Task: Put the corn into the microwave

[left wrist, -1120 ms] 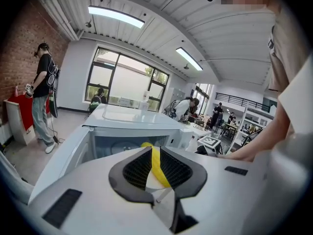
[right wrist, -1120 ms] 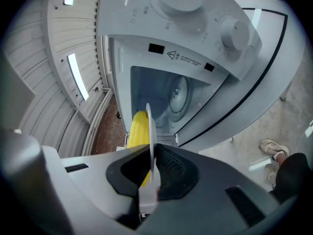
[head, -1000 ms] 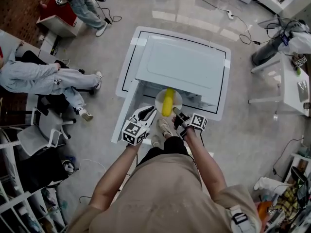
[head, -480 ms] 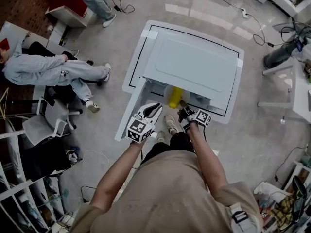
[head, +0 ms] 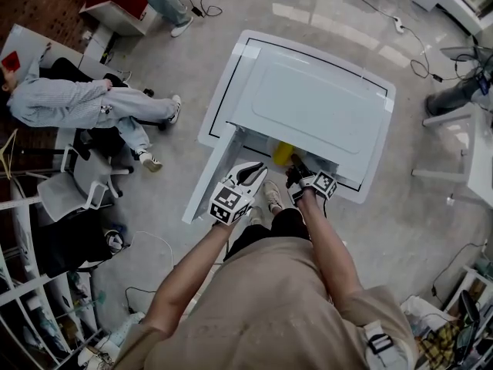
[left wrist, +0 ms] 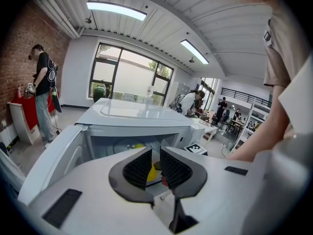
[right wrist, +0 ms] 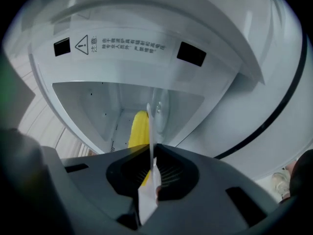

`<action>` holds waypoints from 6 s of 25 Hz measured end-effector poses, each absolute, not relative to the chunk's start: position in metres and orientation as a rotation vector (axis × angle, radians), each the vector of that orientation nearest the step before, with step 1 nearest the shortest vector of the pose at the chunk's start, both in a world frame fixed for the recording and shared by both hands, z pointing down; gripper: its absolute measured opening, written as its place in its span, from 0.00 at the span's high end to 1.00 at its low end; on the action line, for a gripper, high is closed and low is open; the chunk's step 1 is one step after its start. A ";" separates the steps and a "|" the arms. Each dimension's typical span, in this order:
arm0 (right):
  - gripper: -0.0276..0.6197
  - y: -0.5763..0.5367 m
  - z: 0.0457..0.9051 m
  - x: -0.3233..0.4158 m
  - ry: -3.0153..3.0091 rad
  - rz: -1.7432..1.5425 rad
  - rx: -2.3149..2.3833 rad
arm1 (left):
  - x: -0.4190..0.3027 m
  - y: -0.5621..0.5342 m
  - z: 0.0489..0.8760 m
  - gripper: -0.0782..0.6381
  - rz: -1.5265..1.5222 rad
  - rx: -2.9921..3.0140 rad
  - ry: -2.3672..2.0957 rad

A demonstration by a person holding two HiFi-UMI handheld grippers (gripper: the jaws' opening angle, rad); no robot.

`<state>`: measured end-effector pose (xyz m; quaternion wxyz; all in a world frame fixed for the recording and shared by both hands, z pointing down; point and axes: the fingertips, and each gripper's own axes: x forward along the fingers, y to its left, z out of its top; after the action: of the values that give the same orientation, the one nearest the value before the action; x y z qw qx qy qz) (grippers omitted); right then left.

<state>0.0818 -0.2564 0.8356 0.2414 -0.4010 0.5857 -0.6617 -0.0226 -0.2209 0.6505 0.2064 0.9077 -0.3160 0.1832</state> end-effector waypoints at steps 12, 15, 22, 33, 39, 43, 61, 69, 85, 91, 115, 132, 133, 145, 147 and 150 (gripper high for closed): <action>0.91 -0.271 0.850 0.078 1.485 -1.786 -1.157 | -0.028 -0.223 0.659 0.83 0.550 2.505 -0.890; 0.91 -0.276 0.855 0.081 1.440 -1.778 -1.174 | -0.028 -0.225 0.658 0.83 0.553 2.508 -0.886; 0.91 -0.291 0.861 0.081 1.376 -1.795 -1.259 | -0.032 -0.230 0.655 0.83 0.539 2.506 -0.889; 0.76 -0.289 0.853 0.070 1.400 -1.876 -1.212 | -0.034 -0.228 0.645 0.83 0.479 2.512 -0.878; 0.67 -0.277 0.840 0.060 1.571 -1.855 -1.227 | -0.041 -0.228 0.640 0.83 0.446 2.516 -0.901; 0.67 -0.255 0.846 0.060 1.974 -1.748 -1.493 | -0.042 -0.225 0.636 0.83 0.430 2.519 -0.914; 0.67 -0.272 0.869 0.046 2.791 -1.206 -2.178 | -0.060 -0.219 0.636 0.83 0.444 2.505 -0.970; 0.67 -0.287 0.861 0.050 2.732 -1.210 -2.271 | -0.064 -0.215 0.638 0.83 0.463 2.502 -0.970; 0.67 -0.316 0.857 0.063 2.677 -1.139 -2.373 | -0.073 -0.194 0.633 0.83 0.487 2.523 -0.947; 0.67 -0.304 0.842 0.056 2.673 -1.100 -2.309 | -0.081 -0.178 0.629 0.83 0.488 2.540 -0.937; 0.67 -0.128 0.490 0.064 2.664 -0.504 -1.839 | -0.099 -0.144 0.536 0.83 0.122 2.679 -0.754; 0.67 -0.025 0.508 0.111 2.461 -0.394 -2.045 | -0.087 -0.106 0.522 0.83 0.173 2.811 -0.699; 0.67 -0.029 0.510 0.110 2.480 -0.388 -2.037 | -0.089 -0.107 0.521 0.83 0.168 2.808 -0.709; 0.67 -0.041 0.510 0.078 2.653 -0.322 -1.944 | -0.099 -0.105 0.528 0.83 0.164 2.792 -0.732; 0.68 -0.040 0.513 0.074 2.686 -0.319 -1.931 | -0.101 -0.103 0.530 0.83 0.175 2.789 -0.733; 0.70 -0.038 0.515 0.068 2.706 -0.315 -1.896 | -0.103 -0.099 0.534 0.83 0.188 2.787 -0.734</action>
<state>0.0678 -0.0376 0.5150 -0.0884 -0.5690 0.8121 -0.0946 -0.1035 -0.0992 0.5342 0.1261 0.9573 -0.2521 0.0646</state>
